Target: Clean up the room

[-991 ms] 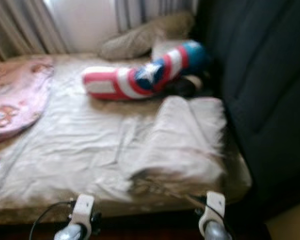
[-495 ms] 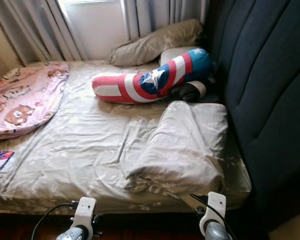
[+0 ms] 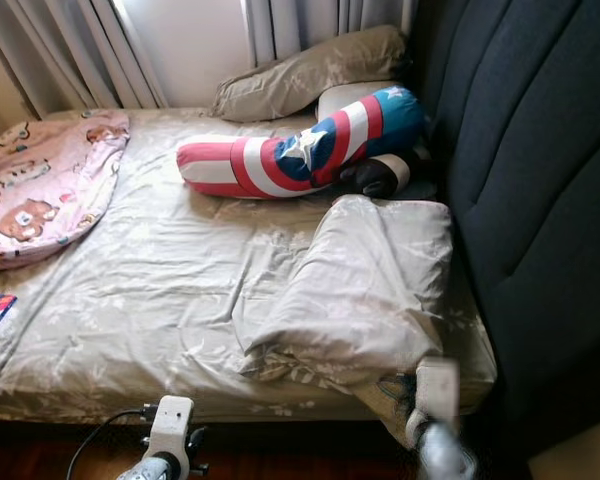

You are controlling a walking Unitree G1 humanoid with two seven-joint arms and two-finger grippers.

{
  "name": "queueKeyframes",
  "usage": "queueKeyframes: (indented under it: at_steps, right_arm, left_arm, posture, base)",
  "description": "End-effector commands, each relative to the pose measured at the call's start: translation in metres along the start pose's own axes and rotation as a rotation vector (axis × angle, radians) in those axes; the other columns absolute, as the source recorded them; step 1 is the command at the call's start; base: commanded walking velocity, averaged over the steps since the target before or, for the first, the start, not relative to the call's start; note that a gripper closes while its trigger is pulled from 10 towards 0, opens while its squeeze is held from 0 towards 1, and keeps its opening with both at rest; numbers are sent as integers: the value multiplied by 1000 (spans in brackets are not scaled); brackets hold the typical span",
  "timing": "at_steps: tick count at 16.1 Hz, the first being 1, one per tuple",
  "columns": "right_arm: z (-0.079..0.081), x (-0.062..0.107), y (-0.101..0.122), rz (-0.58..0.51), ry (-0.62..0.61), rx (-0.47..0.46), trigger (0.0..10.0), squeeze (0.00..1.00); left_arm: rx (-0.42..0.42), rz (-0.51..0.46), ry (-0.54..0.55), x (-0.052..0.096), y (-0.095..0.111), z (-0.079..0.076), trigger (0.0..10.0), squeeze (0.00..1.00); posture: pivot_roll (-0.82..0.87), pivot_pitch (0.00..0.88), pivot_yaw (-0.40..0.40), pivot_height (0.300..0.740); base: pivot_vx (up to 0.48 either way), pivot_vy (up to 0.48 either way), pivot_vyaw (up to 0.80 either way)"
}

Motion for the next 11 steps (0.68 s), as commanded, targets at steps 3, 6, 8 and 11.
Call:
queueKeyframes:
  at_steps: [3,6,8,11]
  right_arm:
    - [-4,-6,42,-238,-21,19,10000,0]
    - [0,-3,54,-322,-20,11,10000,0]
    - [2,2,50,-335,-29,-7,10000,0]
    - [1,6,34,-273,-37,-24,10000,0]
  left_arm:
    - [32,13,24,3,-8,2,10000,0]
    - [42,-97,42,-6,40,31,10000,0]
    - [43,-80,54,-4,35,35,10000,0]
    - [61,-56,66,-3,30,41,10000,0]
  posture:
    - [-110,0,-6,740]
    - [-126,0,-10,740]
    - [-130,0,-11,740]
    - [-116,0,-8,740]
  base:
    - [0,0,0]
    - [0,0,0]
    - [0,0,0]
    - [0,0,0]
Point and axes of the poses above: a point about 5 cm out from each wrist's last joint towards the gripper, its own x axis pointing back from the gripper into the wrist, its own y axis along the axis of the wrist's last joint, z = x × y, the point moved 2 cm from there along -x, pointing out of the wrist towards the gripper, and after that the axes turned 5 degrees about x, right-handed, at the moved point
